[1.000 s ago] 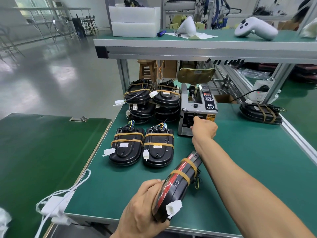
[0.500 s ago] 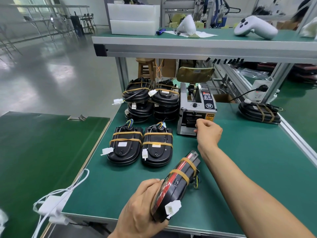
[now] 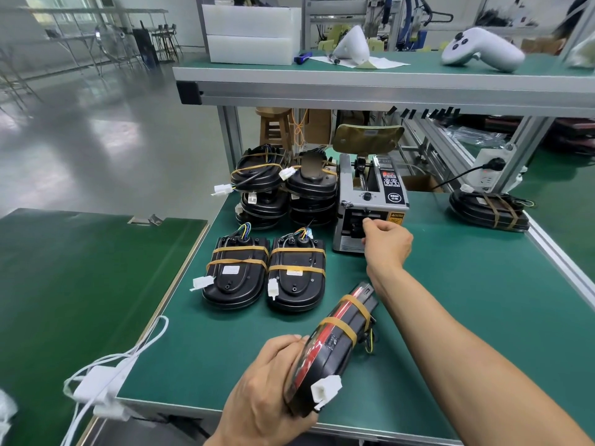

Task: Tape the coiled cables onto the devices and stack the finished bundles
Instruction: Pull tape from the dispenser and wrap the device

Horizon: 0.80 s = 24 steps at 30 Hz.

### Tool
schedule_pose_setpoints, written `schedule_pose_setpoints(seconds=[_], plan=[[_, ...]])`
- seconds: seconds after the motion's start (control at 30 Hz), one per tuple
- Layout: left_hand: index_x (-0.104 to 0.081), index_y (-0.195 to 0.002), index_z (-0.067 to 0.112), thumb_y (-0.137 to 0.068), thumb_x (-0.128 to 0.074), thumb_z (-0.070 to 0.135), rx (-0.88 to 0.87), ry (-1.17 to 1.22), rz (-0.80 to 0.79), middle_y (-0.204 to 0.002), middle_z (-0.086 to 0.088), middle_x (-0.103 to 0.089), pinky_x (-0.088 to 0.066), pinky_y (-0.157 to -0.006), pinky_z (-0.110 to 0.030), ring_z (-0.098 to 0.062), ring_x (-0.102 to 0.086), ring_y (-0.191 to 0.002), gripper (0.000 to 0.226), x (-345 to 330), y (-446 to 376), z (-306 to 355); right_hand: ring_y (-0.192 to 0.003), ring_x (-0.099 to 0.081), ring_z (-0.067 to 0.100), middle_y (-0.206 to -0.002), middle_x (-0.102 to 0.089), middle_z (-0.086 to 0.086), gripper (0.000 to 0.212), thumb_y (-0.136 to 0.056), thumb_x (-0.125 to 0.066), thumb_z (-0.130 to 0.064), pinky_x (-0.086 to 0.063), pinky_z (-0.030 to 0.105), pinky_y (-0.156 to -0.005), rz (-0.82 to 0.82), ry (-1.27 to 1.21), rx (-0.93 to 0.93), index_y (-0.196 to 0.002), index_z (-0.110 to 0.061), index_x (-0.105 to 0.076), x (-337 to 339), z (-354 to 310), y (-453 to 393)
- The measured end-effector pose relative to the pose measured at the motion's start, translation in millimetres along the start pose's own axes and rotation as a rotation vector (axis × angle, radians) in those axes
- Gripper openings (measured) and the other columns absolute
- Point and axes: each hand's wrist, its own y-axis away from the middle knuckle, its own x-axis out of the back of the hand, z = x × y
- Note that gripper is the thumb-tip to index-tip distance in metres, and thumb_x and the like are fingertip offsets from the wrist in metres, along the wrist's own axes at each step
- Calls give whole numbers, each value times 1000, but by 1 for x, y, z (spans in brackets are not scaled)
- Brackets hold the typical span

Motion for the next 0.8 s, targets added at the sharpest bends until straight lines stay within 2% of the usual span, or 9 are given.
schedule_pose_setpoints(seconds=[0.17,0.3,0.47,0.57,0.67,0.73,0.8], plan=[[-66,-132,-4,-68,-89,18,-15,-9,-1,-138,1,-63,-54,-102,-23,-23,-66,-128,71,-1,0,-2,-70,-72,22,-59,-71,-2,27,-83,-71,-19,-59,38,-71,20,6,-45,-57,-24,-68,-7,-4,0],[-67,-131,-5,-69,-89,18,-23,-12,14,-139,2,-62,-55,-102,-24,-23,-67,-127,69,-1,-1,-1,-75,-75,27,-68,-74,2,20,-78,-66,-14,-64,46,-77,34,23,-69,-61,-23,-69,-11,-8,-1],[-62,-137,2,-69,-88,18,-34,18,21,-142,7,-60,-55,-101,-23,-22,-66,-128,74,-1,-2,0,-80,-72,28,-74,-75,2,17,-79,-64,-18,-61,46,-84,49,112,-36,-64,-21,-72,-13,-9,-1],[-59,-140,8,-66,-89,18,-27,39,16,-144,10,-58,-55,-100,-21,-20,-66,-129,80,1,-2,1,-71,-67,27,-67,-71,-1,22,-81,-61,-16,-60,43,-79,62,184,18,-61,-18,-71,-13,-8,1],[-59,-140,9,-65,-89,17,-31,32,20,-144,11,-58,-55,-100,-21,-20,-66,-129,82,-1,-2,1,-74,-66,25,-70,-70,-5,21,-82,-60,-15,-53,33,-71,17,198,34,-65,-18,-72,-11,-5,2],[-59,-140,8,-66,-89,17,-25,24,18,-142,9,-60,-56,-99,-23,-21,-66,-129,80,-1,-1,0,-66,-60,19,-60,-64,-8,22,-80,-58,-13,-47,26,-59,-54,180,57,-61,-12,-68,-2,5,3],[-61,-140,8,-68,-89,19,-8,24,27,-140,6,-62,-58,-97,-25,-21,-67,-129,78,-1,-1,1,-56,-53,10,-54,-60,-8,20,-81,-57,-12,-46,22,-52,-169,161,80,-67,-4,-70,13,16,4]])
